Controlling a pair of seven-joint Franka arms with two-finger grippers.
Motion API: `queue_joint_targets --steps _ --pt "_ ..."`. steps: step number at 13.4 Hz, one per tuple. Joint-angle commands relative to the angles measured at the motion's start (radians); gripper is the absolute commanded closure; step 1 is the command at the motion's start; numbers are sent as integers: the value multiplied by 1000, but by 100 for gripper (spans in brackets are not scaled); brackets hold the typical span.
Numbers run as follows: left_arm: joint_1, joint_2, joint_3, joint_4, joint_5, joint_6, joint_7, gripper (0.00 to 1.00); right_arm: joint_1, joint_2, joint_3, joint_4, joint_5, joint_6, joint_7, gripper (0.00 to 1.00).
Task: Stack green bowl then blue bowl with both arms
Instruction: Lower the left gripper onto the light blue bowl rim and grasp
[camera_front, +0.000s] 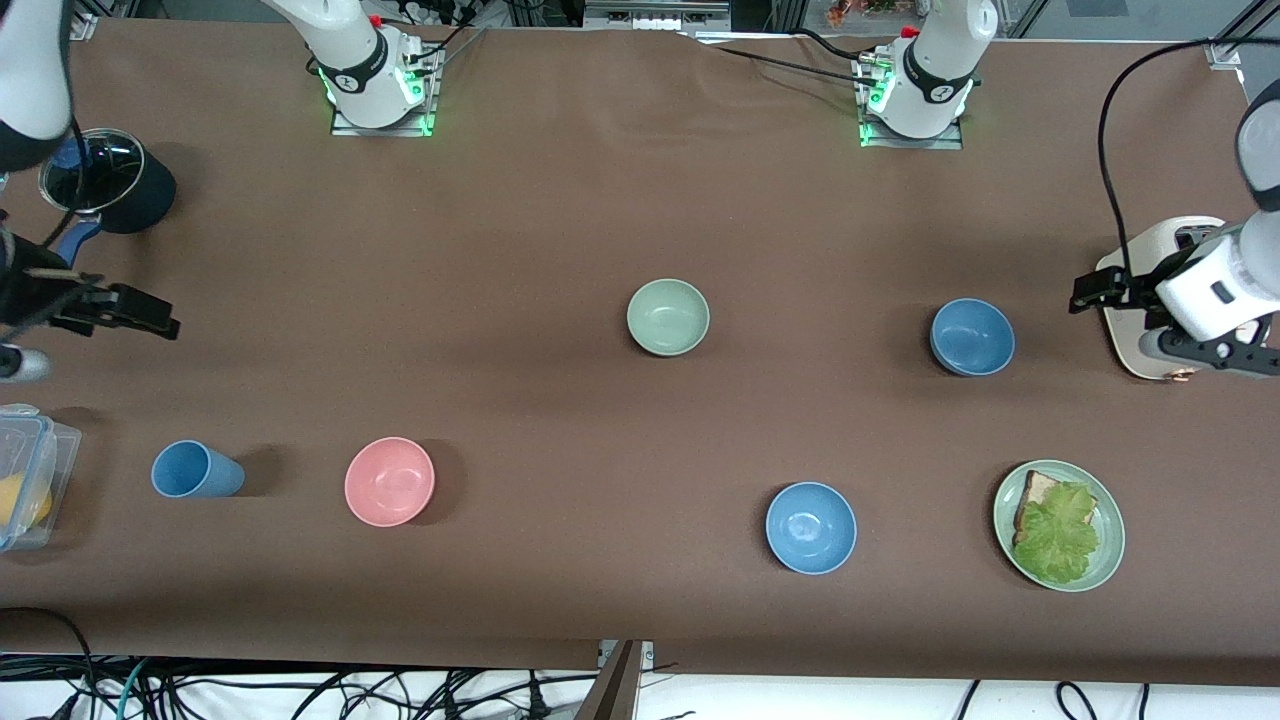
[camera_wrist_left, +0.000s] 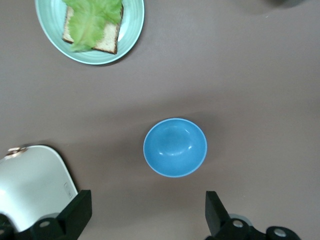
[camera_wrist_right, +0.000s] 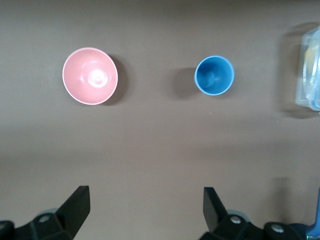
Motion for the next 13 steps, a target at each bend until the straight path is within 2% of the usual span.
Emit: queue_joint_targets --steps 1,4,7,10,13 --pt "42 36 -4 -88 -8 145 110 0 -47 -107 44 -74 -10 18 -10 0" --pt "50 35 -4 -275 -8 376 169 0 -67 -138 44 -95 -24 25 -17 0" --pt "50 59 -6 -413 -6 619 210 0 -87 -161 46 -103 -61 -29 -42 0" --pt "49 121 -6 -487 -6 760 219 0 -119 -168 47 -106 -62 -35 -192 0" --pt "49 164 -8 -503 -5 803 334 0 -136 -168 70 -106 -67 -63 -203 0"
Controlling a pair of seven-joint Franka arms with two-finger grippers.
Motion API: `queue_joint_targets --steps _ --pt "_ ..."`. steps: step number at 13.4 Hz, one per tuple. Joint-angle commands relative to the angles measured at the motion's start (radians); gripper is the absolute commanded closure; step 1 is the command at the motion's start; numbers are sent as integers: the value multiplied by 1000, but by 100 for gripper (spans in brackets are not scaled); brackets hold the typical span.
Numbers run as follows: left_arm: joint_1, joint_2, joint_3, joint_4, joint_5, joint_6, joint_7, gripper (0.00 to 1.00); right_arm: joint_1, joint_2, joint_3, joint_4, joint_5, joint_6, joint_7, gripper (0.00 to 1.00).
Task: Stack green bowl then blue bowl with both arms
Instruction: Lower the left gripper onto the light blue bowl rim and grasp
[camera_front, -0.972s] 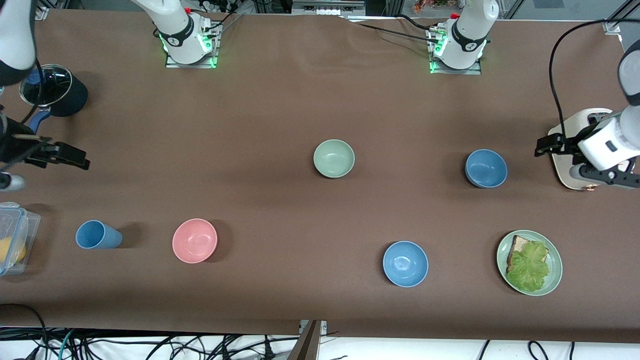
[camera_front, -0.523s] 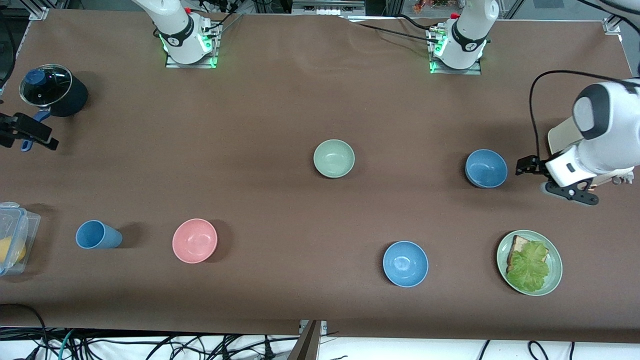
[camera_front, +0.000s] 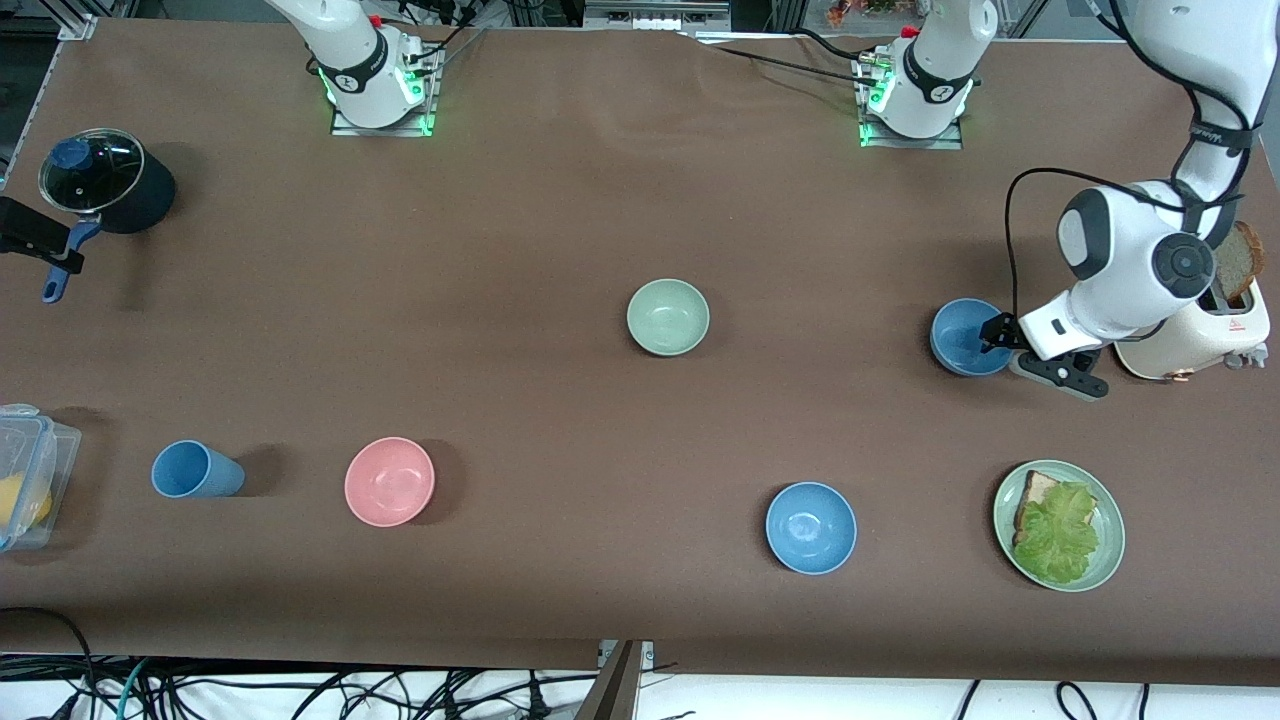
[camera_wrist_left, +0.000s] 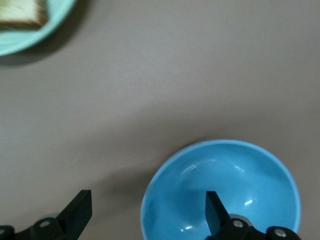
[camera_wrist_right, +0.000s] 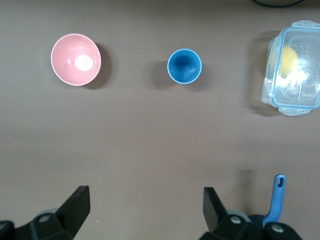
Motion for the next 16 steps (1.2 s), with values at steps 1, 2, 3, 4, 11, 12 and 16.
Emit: queue_joint_targets --steps 1,2,3,4,11,12,16 --pt "1 22 -2 -9 -5 36 99 0 -27 -29 45 -22 -19 -31 -19 0" --pt "-3 28 -2 -9 1 36 100 2 -25 -20 45 -16 -18 -51 -15 0" --pt "-1 33 -2 -9 23 38 100 18 -22 -20 45 -13 -18 -56 -12 0" --pt "-1 31 -2 -9 30 38 100 42 -19 -18 45 -11 -19 -54 -11 0" --pt "2 16 -5 -9 32 31 136 100 -17 6 48 17 -60 -47 -11 0" --pt "2 10 -5 -9 32 31 152 100 -17 8 48 18 -60 -47 -11 0" --pt "1 -29 -10 2 32 -16 155 100 -19 9 47 18 -53 -50 -10 0"
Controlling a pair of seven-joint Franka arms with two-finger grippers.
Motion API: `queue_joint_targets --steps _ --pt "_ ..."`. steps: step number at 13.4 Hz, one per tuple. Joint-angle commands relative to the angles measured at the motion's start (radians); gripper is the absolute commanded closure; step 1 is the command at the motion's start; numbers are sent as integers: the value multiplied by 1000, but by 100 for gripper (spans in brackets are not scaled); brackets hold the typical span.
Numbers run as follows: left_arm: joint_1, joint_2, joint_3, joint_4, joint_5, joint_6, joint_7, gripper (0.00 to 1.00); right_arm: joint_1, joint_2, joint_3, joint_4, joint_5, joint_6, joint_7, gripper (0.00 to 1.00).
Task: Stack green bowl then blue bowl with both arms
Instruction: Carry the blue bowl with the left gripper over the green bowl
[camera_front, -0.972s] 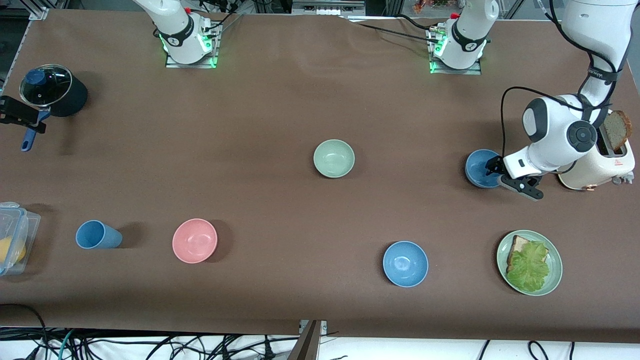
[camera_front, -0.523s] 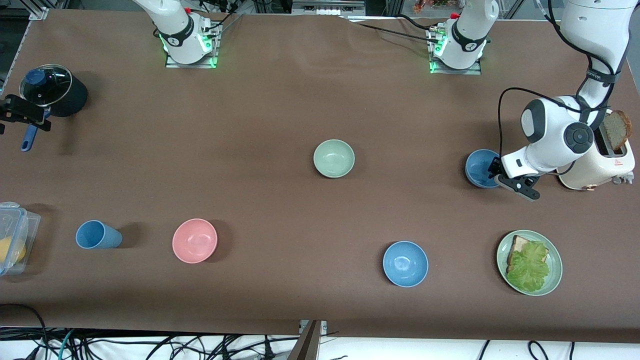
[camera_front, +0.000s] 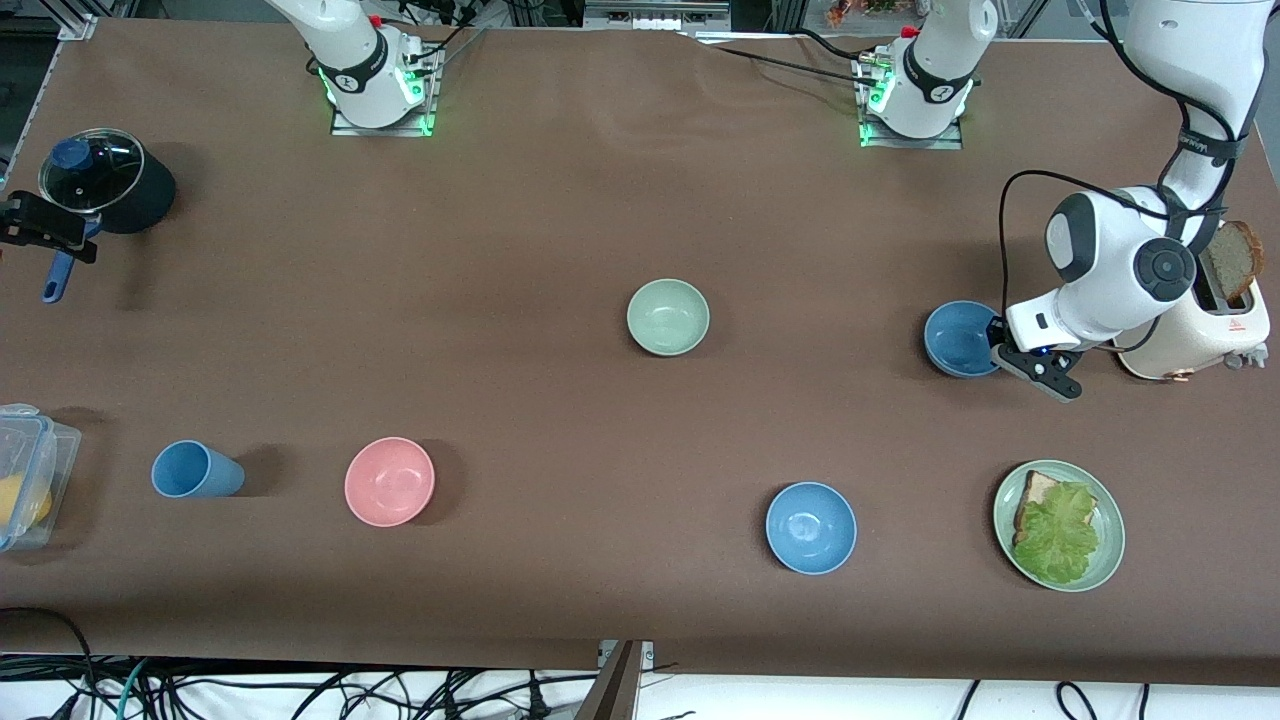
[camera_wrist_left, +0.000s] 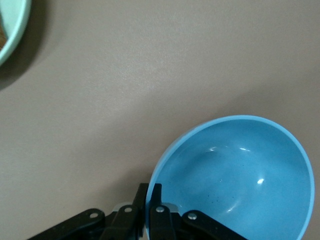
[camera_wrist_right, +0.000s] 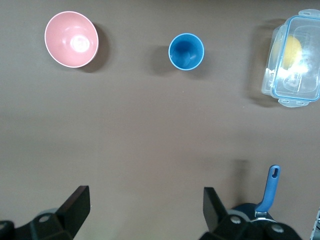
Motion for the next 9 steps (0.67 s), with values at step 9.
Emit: queue_joint_targets --steps 9 --pt "-23 -21 -176 358 -1 -419 -187 100 -18 6 10 18 -10 -3 -9 0"
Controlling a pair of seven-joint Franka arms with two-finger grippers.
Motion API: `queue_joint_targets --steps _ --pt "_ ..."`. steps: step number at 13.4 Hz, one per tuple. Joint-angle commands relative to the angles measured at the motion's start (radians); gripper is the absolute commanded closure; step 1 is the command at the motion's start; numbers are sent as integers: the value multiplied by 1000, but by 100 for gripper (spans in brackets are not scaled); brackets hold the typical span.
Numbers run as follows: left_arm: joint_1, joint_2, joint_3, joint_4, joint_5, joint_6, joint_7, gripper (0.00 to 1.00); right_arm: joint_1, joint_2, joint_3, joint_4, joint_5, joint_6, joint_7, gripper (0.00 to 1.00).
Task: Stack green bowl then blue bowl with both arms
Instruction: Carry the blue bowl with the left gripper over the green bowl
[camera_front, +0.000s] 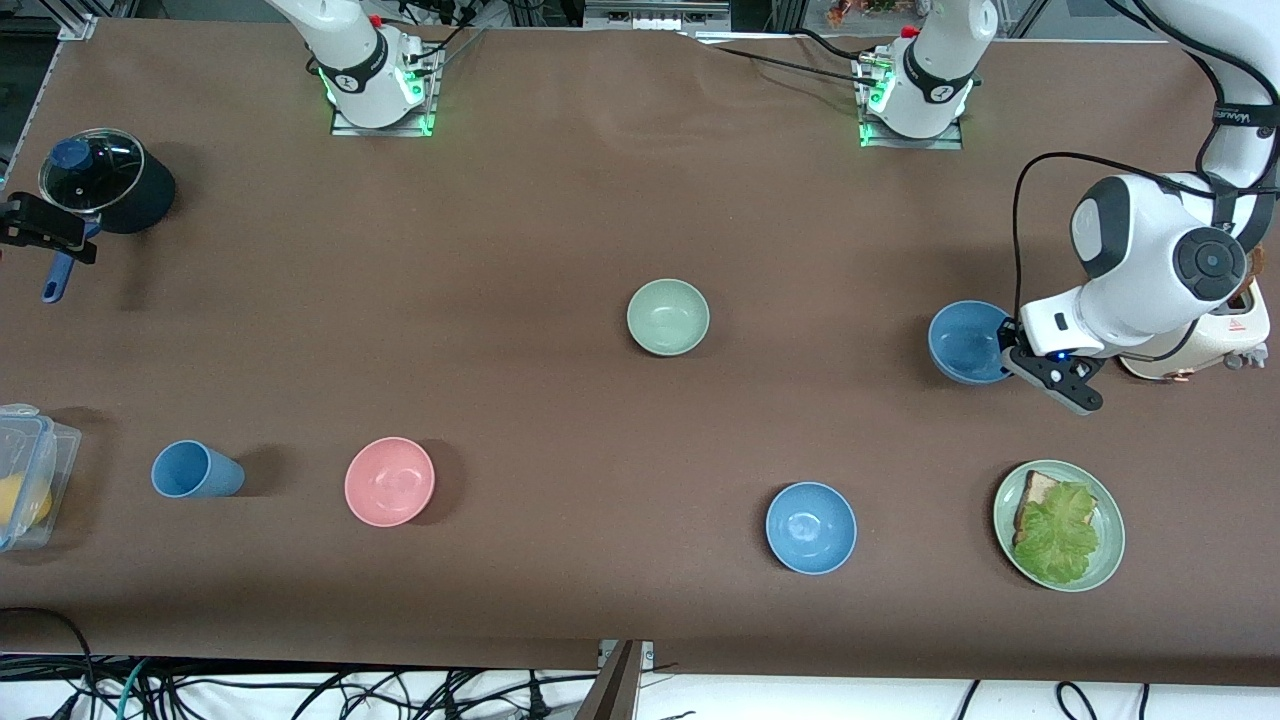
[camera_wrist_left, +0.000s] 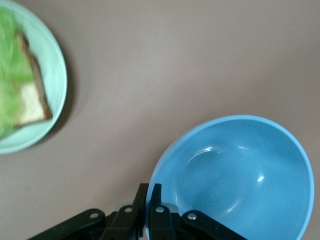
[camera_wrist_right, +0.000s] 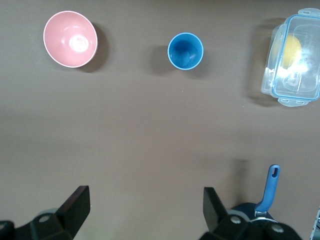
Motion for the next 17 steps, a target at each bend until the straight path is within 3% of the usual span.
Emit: queue_joint_targets --steps 1,5,7,10,14,17 --pt "-33 71 -93 192 0 -154 -193 100 -15 4 11 17 -10 -3 -12 0" --pt "-215 181 -108 387 0 -268 -473 100 -15 4 11 17 -10 -3 -12 0" --pt "-298 209 -108 401 -18 -267 -627 100 -17 4 11 17 -10 -3 -14 0" --pt "-379 258 -106 407 -164 -247 -720 100 -20 4 9 17 -10 -2 -14 0" --pt "-488 279 -105 400 -160 -227 -859 100 -20 4 9 17 -10 -2 -12 0" --pt "-531 307 -103 368 -152 -126 -912 100 -21 4 8 16 -10 -2 -14 0"
